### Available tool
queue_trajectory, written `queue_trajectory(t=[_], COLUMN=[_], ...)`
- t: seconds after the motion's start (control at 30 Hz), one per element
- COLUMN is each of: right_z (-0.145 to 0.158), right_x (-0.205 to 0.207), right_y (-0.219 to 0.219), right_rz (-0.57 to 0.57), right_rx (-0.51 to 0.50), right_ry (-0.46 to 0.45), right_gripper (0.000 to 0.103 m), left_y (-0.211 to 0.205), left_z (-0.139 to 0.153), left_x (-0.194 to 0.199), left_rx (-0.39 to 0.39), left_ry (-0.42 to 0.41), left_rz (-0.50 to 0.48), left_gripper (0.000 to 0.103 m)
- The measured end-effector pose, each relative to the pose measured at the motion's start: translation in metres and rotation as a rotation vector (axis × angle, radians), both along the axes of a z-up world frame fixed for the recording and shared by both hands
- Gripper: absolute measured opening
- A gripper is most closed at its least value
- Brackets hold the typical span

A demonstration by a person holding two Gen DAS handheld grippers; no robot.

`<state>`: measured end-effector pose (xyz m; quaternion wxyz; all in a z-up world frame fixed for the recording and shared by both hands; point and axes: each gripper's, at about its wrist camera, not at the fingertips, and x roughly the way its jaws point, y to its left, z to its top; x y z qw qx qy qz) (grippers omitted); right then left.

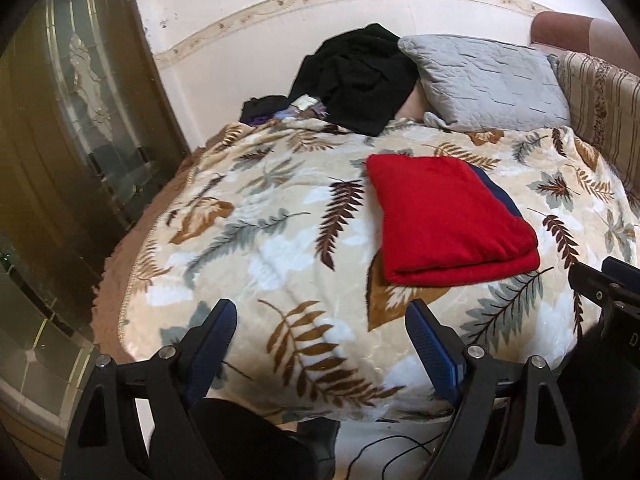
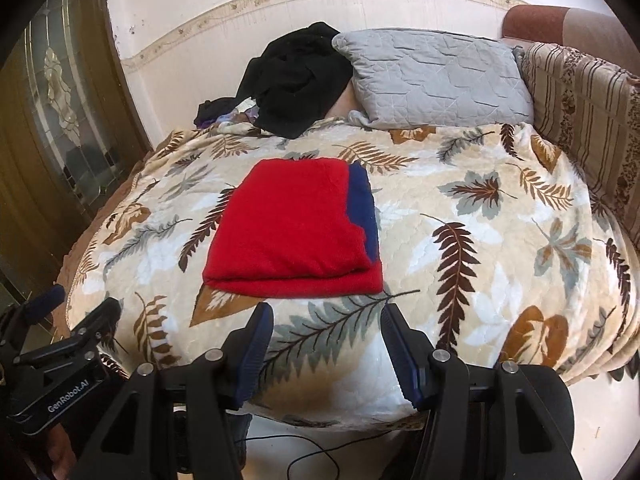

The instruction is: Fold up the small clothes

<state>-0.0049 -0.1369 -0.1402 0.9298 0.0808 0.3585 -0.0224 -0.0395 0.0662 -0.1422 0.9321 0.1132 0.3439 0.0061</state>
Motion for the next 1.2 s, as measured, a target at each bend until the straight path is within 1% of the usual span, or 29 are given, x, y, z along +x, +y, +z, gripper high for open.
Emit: queue_trajectory(t=[0.33, 0.5, 0.67, 0.83, 1.2], right_z=[0.026, 0.032, 0.034, 0.037, 0.046], right_x=[-0.018, -0.024, -0.032, -0.036, -0.038], right_y=[0.005, 0.005, 0.005, 0.009, 0.018], right_rz=[-0.008, -0.016, -0.016, -0.009, 0.014], right_rx=[-0.015, -0.002, 0.012, 0.004, -0.005], right_ry=[-0.064, -0.071, -0.068, -0.075, -0.09], right_gripper=[0.06, 0.06, 0.06, 0.06, 0.06], left_y=[0.003, 0.005, 0.009, 0.01, 0.013], left_z=[0.035, 0.047, 0.051, 0.052, 0.062], left_x=[-0.026, -0.032, -0.031, -0.031, -0.034], left_rx=[-0.009, -0.018, -0.026, -0.029, -0.028], left_ry=[-0.06, -0.076, -0.075, -0.072, -0.094], left_rz=[-0.011, -0.006, 0.013, 0.02, 0.042], left_gripper=[0.087, 0.087, 0.087, 0.087, 0.087])
